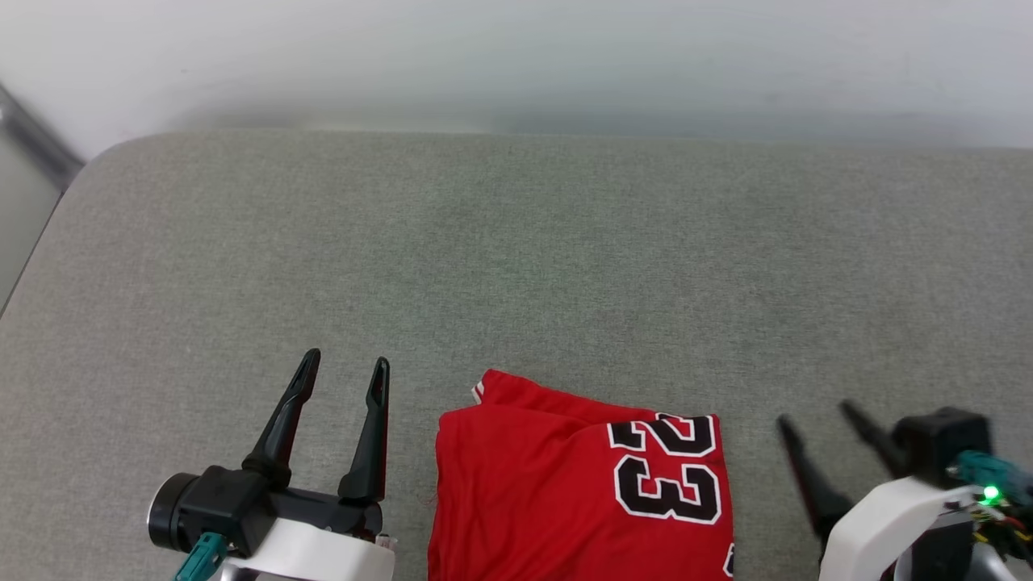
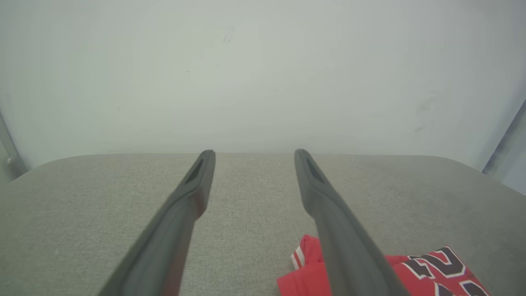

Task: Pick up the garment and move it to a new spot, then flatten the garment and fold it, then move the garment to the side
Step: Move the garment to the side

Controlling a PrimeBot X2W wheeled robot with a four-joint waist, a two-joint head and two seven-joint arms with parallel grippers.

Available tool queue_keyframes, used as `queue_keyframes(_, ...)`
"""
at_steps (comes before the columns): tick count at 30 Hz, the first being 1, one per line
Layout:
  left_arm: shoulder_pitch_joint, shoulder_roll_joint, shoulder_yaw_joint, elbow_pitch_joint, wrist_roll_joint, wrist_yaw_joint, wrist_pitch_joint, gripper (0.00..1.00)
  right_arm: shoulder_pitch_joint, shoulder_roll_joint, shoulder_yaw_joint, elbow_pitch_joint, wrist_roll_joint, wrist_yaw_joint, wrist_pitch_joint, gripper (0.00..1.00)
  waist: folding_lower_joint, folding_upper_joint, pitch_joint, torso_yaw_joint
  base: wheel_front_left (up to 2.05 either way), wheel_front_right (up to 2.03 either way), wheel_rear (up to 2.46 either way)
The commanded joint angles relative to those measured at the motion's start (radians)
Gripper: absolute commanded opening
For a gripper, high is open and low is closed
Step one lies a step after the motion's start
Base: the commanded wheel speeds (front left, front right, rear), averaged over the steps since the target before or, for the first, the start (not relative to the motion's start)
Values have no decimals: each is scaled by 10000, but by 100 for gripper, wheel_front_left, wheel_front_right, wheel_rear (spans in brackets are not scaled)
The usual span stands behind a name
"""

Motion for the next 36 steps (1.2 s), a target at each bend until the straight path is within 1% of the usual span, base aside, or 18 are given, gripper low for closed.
queue_keyframes(1, -127, -6, -41, 20, 50, 9, -22, 100, 207, -251, 280, -242, 273, -2, 829, 100, 1, 0, 74, 69, 0, 0, 0)
queue_keyframes(2, -153, 1, -44, 24, 43, 9, -22, 100, 248, -129, 251, -316, 579, -9, 1520, 100, 1, 0, 113, 95, 0, 0, 0)
queue_keyframes(4, -205, -1, -55, 37, 37, 9, -22, 100, 379, -156, 574, -587, 1101, -3, 2911, 100, 1, 0, 204, 162, 0, 0, 0)
queue_keyframes(5, -232, -1, -66, 46, 42, 9, -22, 100, 322, -72, 541, -721, 1327, -3, 3458, 100, 1, 0, 253, 199, 0, 0, 0)
queue_keyframes(8, -334, -11, -228, 107, 95, 9, -22, 100, 220, -87, 641, -885, 1401, -3, 4839, 100, 1, 0, 406, 373, 0, 0, 0)
queue_keyframes(9, -458, -24, -339, 126, 76, 9, -22, 100, 139, 143, 647, -838, 1540, -3, 5532, 100, 1, 0, 523, 504, 0, 0, 0)
queue_keyframes(10, -488, -38, -377, 136, 58, 9, -22, 100, 45, 207, 604, -786, 1527, -3, 5746, 100, 1, 0, 572, 576, 0, 0, 0)
queue_keyframes(12, -553, -67, -445, 175, 29, 9, -22, 100, -96, 307, 403, -546, 1336, -3, 6030, 100, 1, 0, 685, 733, 0, 0, 0)
queue_keyframes(19, -712, -129, -521, 251, -41, 9, -22, 100, -488, 605, 377, 517, 1052, -3, 6475, 100, 1, 0, 963, 1243, 0, 0, 0)
queue_keyframes(24, -802, -158, -555, 275, -72, 9, -22, 100, -564, 725, 742, 1274, 958, -2, 6465, 100, 1, 0, 1113, 1498, 0, 0, 0)
queue_keyframes(30, -868, -191, -609, 338, -31, 9, -22, 100, -568, 792, 1320, 2435, 562, 11, 6329, 100, 1, 0, 1190, 1609, 0, 0, 0)
queue_keyframes(31, -867, -196, -615, 347, -23, 9, -22, 100, -567, 804, 1384, 2616, 535, 12, 6280, 99, 1, 0, 1191, 1607, 0, 0, 0)
queue_keyframes(32, -869, -201, -636, 361, -14, 9, -22, 100, -594, 814, 1459, 2782, 537, 12, 6220, 36, 1, 0, 1187, 1602, 0, 0, 0)
queue_keyframes(33, -874, -204, -670, 375, -10, 9, -22, 100, -641, 829, 1563, 2918, 578, 12, 6171, 0, 1, 0, 1175, 1594, 0, 0, 0)
queue_keyframes(36, -883, -202, -750, 416, 4, 9, -22, 100, -722, 834, 1691, 3093, 514, 12, 6042, 0, 1, 0, 1139, 1557, 0, 0, 0)
